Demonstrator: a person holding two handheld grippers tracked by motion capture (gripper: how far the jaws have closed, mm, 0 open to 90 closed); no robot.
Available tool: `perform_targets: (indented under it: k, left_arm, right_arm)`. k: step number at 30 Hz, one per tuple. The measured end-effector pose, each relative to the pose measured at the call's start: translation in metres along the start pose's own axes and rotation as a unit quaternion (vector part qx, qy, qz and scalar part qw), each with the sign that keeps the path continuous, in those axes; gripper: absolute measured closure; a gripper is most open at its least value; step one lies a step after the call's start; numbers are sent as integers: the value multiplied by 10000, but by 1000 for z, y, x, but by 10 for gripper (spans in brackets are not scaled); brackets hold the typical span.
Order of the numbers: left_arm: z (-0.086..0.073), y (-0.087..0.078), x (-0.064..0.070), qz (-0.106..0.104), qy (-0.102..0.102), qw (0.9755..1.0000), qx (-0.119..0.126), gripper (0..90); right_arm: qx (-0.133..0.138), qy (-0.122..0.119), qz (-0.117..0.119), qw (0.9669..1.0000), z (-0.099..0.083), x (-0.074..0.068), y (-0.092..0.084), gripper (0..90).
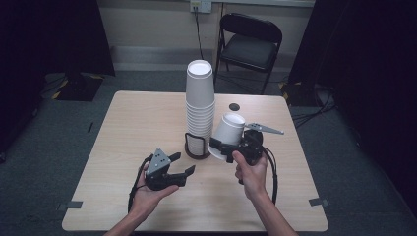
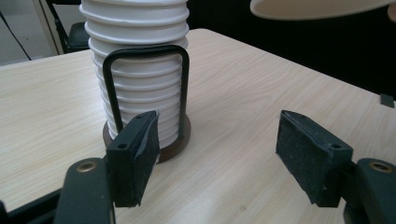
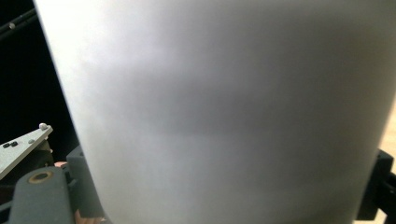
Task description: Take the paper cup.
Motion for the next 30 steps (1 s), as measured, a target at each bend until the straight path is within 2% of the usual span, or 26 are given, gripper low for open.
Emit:
perform_targets:
  k: [2,4,7,9,13,16,18,19,20,23,26,30]
  left_arm:
    - [-1,0,0,14,104,9999,-17,302]
    - [-5,-2,1,-45,63,9999,-78,309]
    - [-5,-2,1,-68,70,9999,-71,309]
    - [-5,-2,1,-101,-20,9999,-45,309]
    - [-5,-3,5,-251,36,9997,1,314]
    - [-5,-3,5,-279,71,9996,11,352]
    - [-5,-3,6,-268,62,9996,40,360]
    - [-5,-3,5,-255,63,9996,70,359]
    - [-5,-3,6,-268,51,9996,60,359]
    - [-6,-3,8,-309,20,9995,104,367]
    - [-7,-2,10,-331,101,9993,126,387]
    - [-6,-1,14,-388,168,9989,212,396]
  right_arm:
    - [-17,62,25,10000,-4,0,-1,128]
    - [33,215,95,9997,-7,-1,-2,127]
    - [26,273,110,9996,-12,-1,-2,128]
    - [-7,349,120,9993,-17,-1,-1,128]
    - [-125,532,128,9984,-34,-1,3,128]
    - [-163,592,135,9980,-39,-1,4,128]
    - [-175,717,159,9971,-41,-2,4,128]
    - [-169,917,243,9953,-43,-3,4,127]
    - [-169,917,243,9953,-43,-3,4,127]
    - [-211,1259,301,9914,-46,-5,5,128]
    - [-242,1561,365,9868,-50,-5,5,128]
    - [-242,1752,376,9835,-54,-5,6,128]
Point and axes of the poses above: each handheld gripper's, and its own axes: y roughly forward along the jaws, z roughly out of its top, x roughly to its right, the point moved 10 cm from there along y, roughly forward along the jaws, and after that the axes turned 11 degrees about x, right-handed, at the moved point
